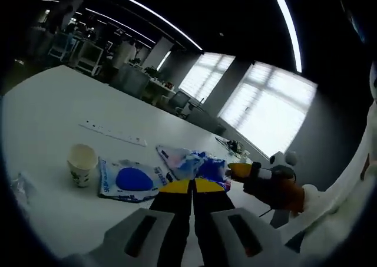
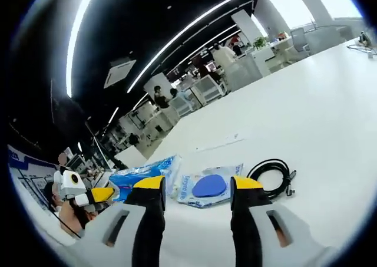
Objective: Arrange the tabletop items into an orderly group along one side of the table until the central work area is clear of visible clutter.
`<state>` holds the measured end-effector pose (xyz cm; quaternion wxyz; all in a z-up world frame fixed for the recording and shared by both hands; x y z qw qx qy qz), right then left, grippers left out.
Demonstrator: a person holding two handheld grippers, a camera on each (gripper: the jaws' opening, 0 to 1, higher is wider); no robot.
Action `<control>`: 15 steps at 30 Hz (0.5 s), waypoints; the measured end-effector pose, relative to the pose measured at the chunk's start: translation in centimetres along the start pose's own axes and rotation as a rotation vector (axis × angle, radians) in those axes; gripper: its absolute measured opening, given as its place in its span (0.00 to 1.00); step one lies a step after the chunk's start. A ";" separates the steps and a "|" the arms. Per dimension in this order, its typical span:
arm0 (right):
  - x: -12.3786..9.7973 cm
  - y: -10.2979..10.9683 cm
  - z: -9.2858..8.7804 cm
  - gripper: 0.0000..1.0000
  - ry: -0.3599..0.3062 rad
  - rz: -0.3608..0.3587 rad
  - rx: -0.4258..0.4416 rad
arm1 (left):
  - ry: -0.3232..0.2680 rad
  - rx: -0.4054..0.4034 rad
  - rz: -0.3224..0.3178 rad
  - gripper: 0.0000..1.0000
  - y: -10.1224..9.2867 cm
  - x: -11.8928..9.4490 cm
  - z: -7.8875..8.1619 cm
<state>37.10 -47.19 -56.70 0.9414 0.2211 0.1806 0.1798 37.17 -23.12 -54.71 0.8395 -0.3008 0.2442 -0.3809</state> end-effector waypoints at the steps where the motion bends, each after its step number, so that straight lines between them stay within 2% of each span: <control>1: 0.1 0.1 0.0 0.43 -0.003 0.013 0.011 | -0.005 -0.008 0.003 0.00 0.2 0.1 0.0; 2: 0.3 0.5 -0.3 0.44 0.002 0.052 0.051 | -0.013 -0.024 0.005 0.00 0.6 0.4 0.1; 4: 0.6 1.0 -1.2 0.44 0.021 0.085 0.085 | -0.009 -0.045 0.027 0.00 1.4 1.1 -0.2; 6: 0.5 1.2 -1.6 0.43 0.009 0.094 0.123 | 0.001 -0.046 0.045 0.00 1.8 1.7 -0.6; 7: 0.3 1.1 -1.9 0.42 -0.007 0.077 0.167 | 0.006 -0.041 0.054 0.00 2.0 2.0 -0.7; 10: -0.6 0.6 -2.5 0.42 -0.024 0.047 0.165 | 0.013 -0.065 0.081 0.00 2.8 2.8 -1.6; 13: -1.8 0.3 -2.8 0.41 -0.044 0.029 0.164 | 0.047 -0.058 0.109 0.00 3.4 3.3 -2.7; 15: -2.2 0.4 -2.8 0.41 -0.050 0.042 0.162 | 0.055 -0.072 0.106 0.00 3.4 3.7 -3.3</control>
Point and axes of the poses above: the point that each gripper's makers call its tool centre point, and the gripper's own axes: x roughly forward along the fingers, y roughly to its left, z roughly out of its top, the point moved 5 cm from there along -x, roughly backward along the fingers, and after that the axes turned 8 degrees about -x, right-handed, at the moved point
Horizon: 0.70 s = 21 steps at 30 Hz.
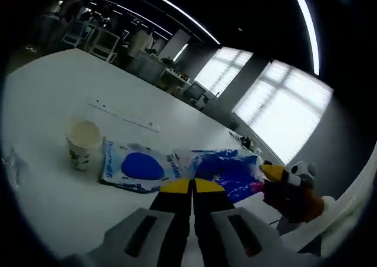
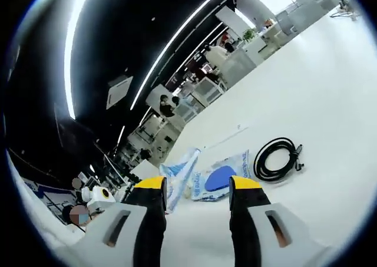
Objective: Arrange the tabletop items into an orderly group along one side of the table until the central work area is clear of visible clutter.
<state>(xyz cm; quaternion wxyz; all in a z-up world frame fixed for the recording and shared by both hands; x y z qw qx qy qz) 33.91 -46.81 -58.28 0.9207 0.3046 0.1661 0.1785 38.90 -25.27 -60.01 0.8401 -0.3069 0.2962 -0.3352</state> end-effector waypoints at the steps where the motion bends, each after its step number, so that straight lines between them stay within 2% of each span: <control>1: 0.0 0.1 -0.1 0.41 0.004 0.003 -0.003 | 0.004 -0.002 0.003 0.00 0.0 0.1 -0.1; 4: 0.3 -0.5 -1.1 0.39 0.054 -0.009 -0.005 | 0.032 -0.008 0.020 0.00 0.3 1.0 -1.2; 7: 0.2 -0.7 -1.3 0.36 0.053 -0.013 0.018 | 0.058 0.015 0.051 0.00 0.6 1.7 -2.0; 12: -0.3 -1.6 -1.7 0.35 0.076 -0.020 -0.008 | 0.082 0.048 0.061 0.00 0.5 2.4 -2.4; 13: -0.3 -1.6 -2.2 0.35 0.097 -0.005 0.026 | 0.085 0.048 0.061 0.00 0.5 2.5 -2.5; 15: -0.2 -1.7 -2.6 0.37 0.108 0.004 0.042 | 0.099 0.061 0.087 0.00 1.0 3.0 -3.0; 18: -0.6 -2.1 -2.9 0.36 0.104 -0.010 0.040 | 0.101 0.055 0.106 0.00 1.4 3.2 -3.3; 21: -0.4 -2.1 -3.5 0.36 0.108 -0.003 0.082 | 0.110 0.063 0.106 0.00 1.4 3.2 -3.7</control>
Point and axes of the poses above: the point that each gripper's makers call its tool centre point, and the gripper's own axes: x roughly forward along the fingers, y roughly to its left, z roughly out of its top, the point moved 5 cm from there along -x, roughly backward along the fingers, and after that the axes turned 8 degrees about -x, right-handed, at the moved point
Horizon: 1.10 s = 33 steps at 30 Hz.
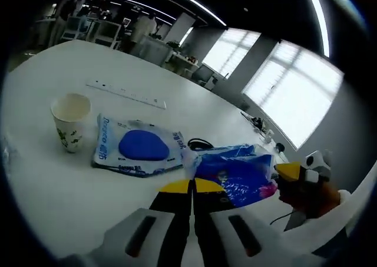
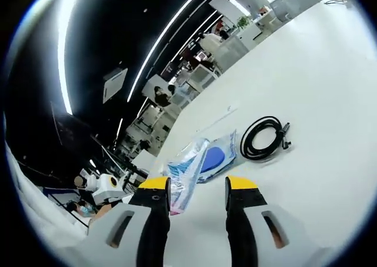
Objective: Arrange the tabletop items into an orderly group along one side of the table until the central work area is clear of visible clutter.
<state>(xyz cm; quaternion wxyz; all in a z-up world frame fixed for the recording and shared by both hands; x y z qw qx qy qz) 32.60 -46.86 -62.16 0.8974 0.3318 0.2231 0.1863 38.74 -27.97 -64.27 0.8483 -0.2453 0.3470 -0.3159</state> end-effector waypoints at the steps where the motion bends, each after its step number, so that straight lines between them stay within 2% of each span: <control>1: 0.3 0.2 -0.2 0.36 0.011 0.010 -0.002 | 0.008 0.008 0.007 0.00 0.0 0.0 -0.3; 3: 0.6 0.5 -0.6 0.36 0.047 0.020 -0.031 | 0.014 0.013 0.028 0.00 0.4 0.0 -0.5; 6: 0.3 0.6 -0.7 0.36 0.042 0.028 -0.033 | 0.005 -0.003 0.046 0.00 1.1 -0.4 -0.5; 7: 0.3 0.6 -0.7 0.36 0.029 0.037 -0.003 | -0.007 -0.039 0.035 0.00 1.2 -0.6 -0.4; 10: 0.5 0.9 -1.3 0.37 0.058 0.086 0.044 | -0.001 -0.022 0.039 0.00 1.0 -0.7 -0.5; 12: 0.5 1.1 -1.5 0.37 0.077 0.093 -0.018 | 0.008 -0.008 0.044 0.00 0.9 -0.6 -0.8; 14: 0.3 1.2 -1.3 0.37 0.059 0.100 -0.020 | 0.002 -0.027 0.042 0.00 1.2 -0.7 -0.7; 15: 0.2 1.3 -1.2 0.37 0.050 0.116 -0.008 | -0.007 -0.043 0.040 0.00 1.3 -0.9 -0.6; 16: 0.1 1.6 -1.0 0.38 0.023 0.151 0.040 | -0.012 -0.049 0.043 0.00 1.4 -1.0 -0.5; 18: 0.3 2.2 -1.3 0.40 0.037 0.207 0.086 | -0.011 -0.052 0.034 0.00 1.2 -1.1 -0.5; 20: 0.7 2.9 -1.8 0.43 0.075 0.237 0.065 | -0.002 -0.048 0.022 0.00 0.8 -1.0 -0.7; 22: 1.0 3.1 -1.9 0.48 0.086 0.224 0.028 | 0.002 -0.027 0.031 0.00 0.9 -0.9 -0.7; 23: 1.0 3.1 -1.9 0.45 0.085 0.217 0.024 | -0.003 -0.031 0.029 0.00 1.0 -1.0 -0.6; 25: 1.0 2.8 -1.9 0.33 0.075 0.209 0.020 | -0.022 -0.049 0.026 0.00 1.1 -1.3 -0.2; 30: 1.4 1.5 -1.8 0.19 0.084 0.137 0.022 | -0.015 -0.041 0.012 0.00 0.9 -1.4 -0.6; 33: 1.9 -0.4 -2.4 0.02 0.129 0.017 0.004 | -0.002 -0.024 0.010 0.00 0.7 -1.3 -0.9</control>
Point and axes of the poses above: the point that each gripper's makers call its tool centre point, and the gripper's own axes: x roughly forward along the fingers, y roughly to its left, z roughly out of its top, the point moved 5 cm from there along -x, roughly backward along the fingers, and after that the axes turned 8 degrees about -x, right-handed, at the moved point
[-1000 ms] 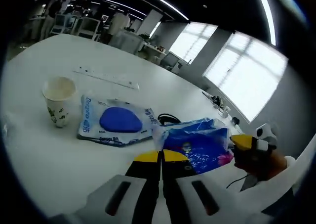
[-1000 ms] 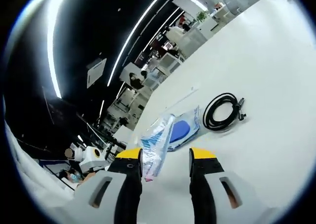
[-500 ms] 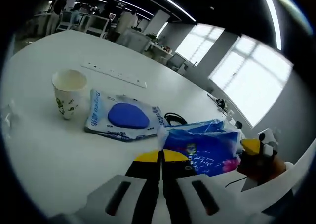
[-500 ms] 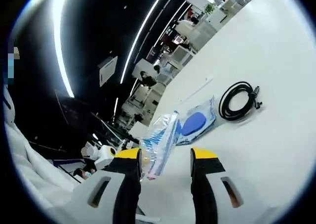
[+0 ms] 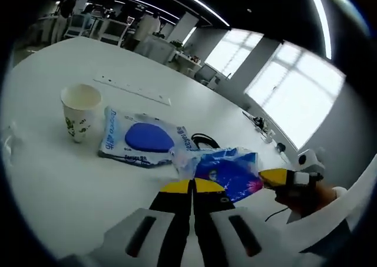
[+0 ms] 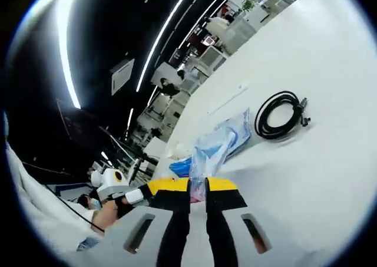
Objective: Arrange the tabletop items into an orderly group along one side of the table until the central work area is clear of visible clutter.
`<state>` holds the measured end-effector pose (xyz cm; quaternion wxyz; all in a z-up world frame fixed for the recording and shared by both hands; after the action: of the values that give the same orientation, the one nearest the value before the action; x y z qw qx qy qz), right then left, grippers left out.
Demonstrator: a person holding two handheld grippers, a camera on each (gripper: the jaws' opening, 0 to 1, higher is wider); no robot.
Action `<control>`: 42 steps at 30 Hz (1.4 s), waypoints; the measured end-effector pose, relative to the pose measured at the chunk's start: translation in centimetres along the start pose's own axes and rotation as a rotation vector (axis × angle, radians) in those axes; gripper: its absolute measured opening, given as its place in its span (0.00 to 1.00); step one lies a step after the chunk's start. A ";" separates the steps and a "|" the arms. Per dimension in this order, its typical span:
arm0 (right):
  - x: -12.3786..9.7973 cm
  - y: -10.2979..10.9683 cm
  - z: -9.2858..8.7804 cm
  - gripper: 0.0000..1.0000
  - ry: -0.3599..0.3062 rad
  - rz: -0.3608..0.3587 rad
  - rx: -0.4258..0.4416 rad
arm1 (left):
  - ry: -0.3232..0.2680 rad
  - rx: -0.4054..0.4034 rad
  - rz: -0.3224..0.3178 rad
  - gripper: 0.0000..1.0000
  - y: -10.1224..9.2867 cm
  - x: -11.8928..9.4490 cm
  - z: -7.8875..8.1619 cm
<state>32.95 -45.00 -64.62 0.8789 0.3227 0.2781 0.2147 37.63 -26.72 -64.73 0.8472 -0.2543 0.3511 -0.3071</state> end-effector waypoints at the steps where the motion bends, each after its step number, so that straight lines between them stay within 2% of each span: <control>1: 0.1 -0.3 -0.3 0.00 0.019 -0.015 0.000 | 0.001 0.001 0.000 0.00 0.0 0.0 0.0; 5: 0.7 -1.5 -0.9 0.00 0.027 -0.040 0.030 | 0.022 0.034 0.006 0.00 0.1 0.2 -0.5; 11: 1.1 -2.0 -2.4 0.00 0.094 -0.089 -0.032 | 0.070 0.055 0.032 0.00 1.3 0.8 -1.9; 19: 1.7 -3.2 -3.8 0.00 0.161 -0.100 -0.093 | 0.140 0.084 0.071 0.00 2.6 1.2 -3.6; 34: 1.7 -5.0 -6.2 0.00 0.269 -0.142 -0.158 | 0.221 0.062 0.104 0.00 4.2 1.4 -5.9; 42: 1.7 -5.4 -6.6 0.00 0.282 -0.154 -0.153 | 0.232 0.056 0.107 0.00 4.3 1.4 -6.4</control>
<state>31.14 -44.89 -73.08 0.8670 0.1993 0.4055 0.2102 35.12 -26.12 -72.13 0.8227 -0.1744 0.4512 -0.2985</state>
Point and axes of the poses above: the point that each gripper's makers call its tool centre point, and the gripper's own axes: x roughly forward along the fingers, y roughly to its left, z roughly out of its top, the point moved 5 cm from there along -x, roughly backward along the fingers, and after that the axes turned 8 degrees about -x, right-handed, at the moved point
